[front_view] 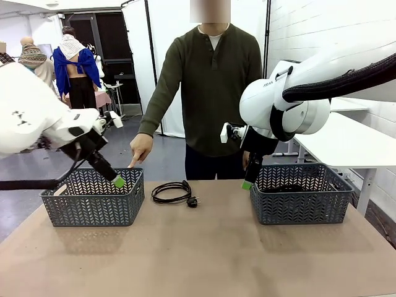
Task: Organize the cables according to human instructions.
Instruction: Pick up a bundle of cables and place it in the basket indicated by the human.
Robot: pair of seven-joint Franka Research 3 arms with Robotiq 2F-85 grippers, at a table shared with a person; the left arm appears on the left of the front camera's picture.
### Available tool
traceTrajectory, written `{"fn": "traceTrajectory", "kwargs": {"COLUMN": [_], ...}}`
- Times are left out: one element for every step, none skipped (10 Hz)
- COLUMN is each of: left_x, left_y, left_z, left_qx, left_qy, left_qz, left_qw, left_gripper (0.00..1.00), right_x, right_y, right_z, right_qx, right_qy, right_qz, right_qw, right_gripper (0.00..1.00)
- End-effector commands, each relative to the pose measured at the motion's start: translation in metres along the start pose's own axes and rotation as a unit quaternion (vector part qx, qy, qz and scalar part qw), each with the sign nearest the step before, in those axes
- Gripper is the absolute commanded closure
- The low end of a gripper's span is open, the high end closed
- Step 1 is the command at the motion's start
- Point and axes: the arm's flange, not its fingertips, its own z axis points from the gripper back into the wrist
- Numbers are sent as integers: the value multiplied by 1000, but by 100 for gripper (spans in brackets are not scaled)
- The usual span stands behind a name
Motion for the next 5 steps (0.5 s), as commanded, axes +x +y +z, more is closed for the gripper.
{"fn": "traceTrajectory", "kwargs": {"left_x": [34,49,63,76,86], "left_y": [6,8,12,18,21], "left_z": [-7,-15,-24,-34,-41], "left_qx": [20,27,29,34,32], "left_qy": [55,68,81,96,106], "left_qz": [34,50,75,94,100], "left_qw": [998,996,994,990,989], "left_gripper": [0,0,0,0,0], "right_x": [0,0,0,0,0], "right_y": [0,0,0,0,0], "right_z": [-1,-1,-1,-1,-1], "right_qx": [-2,-2,-2,-2,-2], "right_qy": [0,0,0,0,0], "right_qz": [-3,-3,-3,-3,-3], "right_qw": [1000,1000,1000,1000,1000], "right_gripper": [0,0,0,0,0]}}
